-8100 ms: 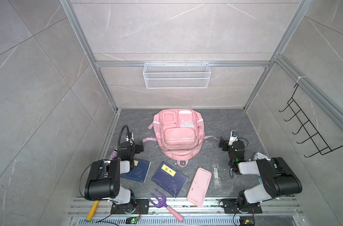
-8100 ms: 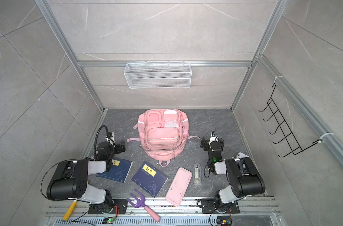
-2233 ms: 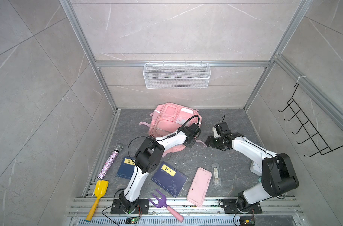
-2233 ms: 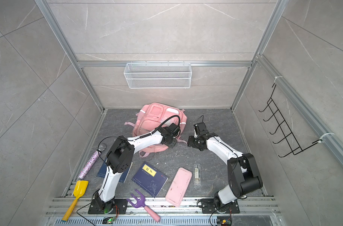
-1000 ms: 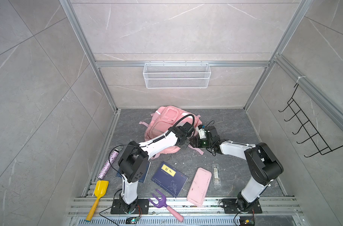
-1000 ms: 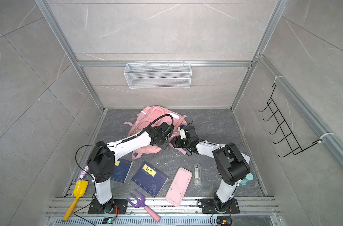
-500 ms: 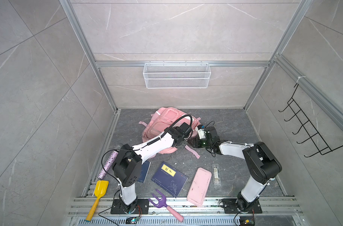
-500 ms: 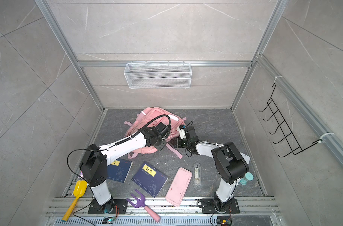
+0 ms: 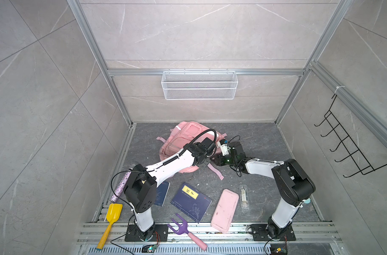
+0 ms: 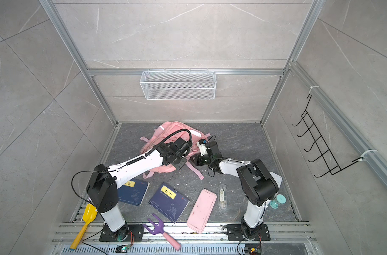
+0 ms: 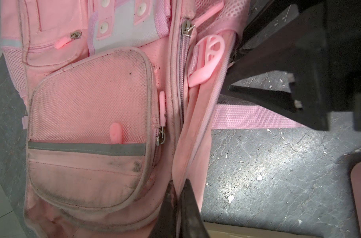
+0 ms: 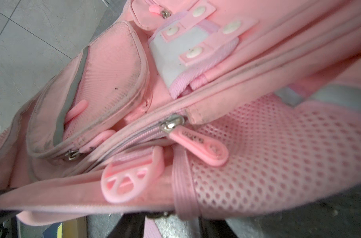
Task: Pack books, pencil case, and school supplies into a backpack
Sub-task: Unzip the student bag at the center of the table.
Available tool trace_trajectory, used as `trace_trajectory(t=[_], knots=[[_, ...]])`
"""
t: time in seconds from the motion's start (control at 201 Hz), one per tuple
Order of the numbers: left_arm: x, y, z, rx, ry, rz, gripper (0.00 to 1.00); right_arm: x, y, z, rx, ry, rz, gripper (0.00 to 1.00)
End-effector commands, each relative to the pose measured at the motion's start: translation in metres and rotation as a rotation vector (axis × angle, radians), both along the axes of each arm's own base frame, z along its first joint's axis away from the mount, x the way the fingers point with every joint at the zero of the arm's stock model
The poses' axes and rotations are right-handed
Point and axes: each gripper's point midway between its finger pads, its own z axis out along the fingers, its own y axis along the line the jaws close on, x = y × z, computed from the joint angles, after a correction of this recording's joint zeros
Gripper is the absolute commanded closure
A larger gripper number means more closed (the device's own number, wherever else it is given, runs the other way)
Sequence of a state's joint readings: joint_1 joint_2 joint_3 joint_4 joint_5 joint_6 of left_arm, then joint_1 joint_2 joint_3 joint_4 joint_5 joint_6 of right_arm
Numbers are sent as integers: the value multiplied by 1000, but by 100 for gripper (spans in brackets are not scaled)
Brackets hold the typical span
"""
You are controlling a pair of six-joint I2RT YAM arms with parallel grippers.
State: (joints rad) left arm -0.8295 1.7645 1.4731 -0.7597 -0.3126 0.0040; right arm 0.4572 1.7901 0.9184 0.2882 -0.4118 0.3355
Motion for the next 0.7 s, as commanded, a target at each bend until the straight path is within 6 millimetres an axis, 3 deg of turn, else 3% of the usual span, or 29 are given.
trace_trajectory(t=[0.0,0.418,0.692], knots=[[5,3,38,-54,-86,-5,100,3,8,1,3,-25,33,58],[9,8,38,-64,-82,6,100,6,11,11,13,-53,51,73],[14,13,36,-67,-82,22,100,-4,7,21,25,-65,50,83]])
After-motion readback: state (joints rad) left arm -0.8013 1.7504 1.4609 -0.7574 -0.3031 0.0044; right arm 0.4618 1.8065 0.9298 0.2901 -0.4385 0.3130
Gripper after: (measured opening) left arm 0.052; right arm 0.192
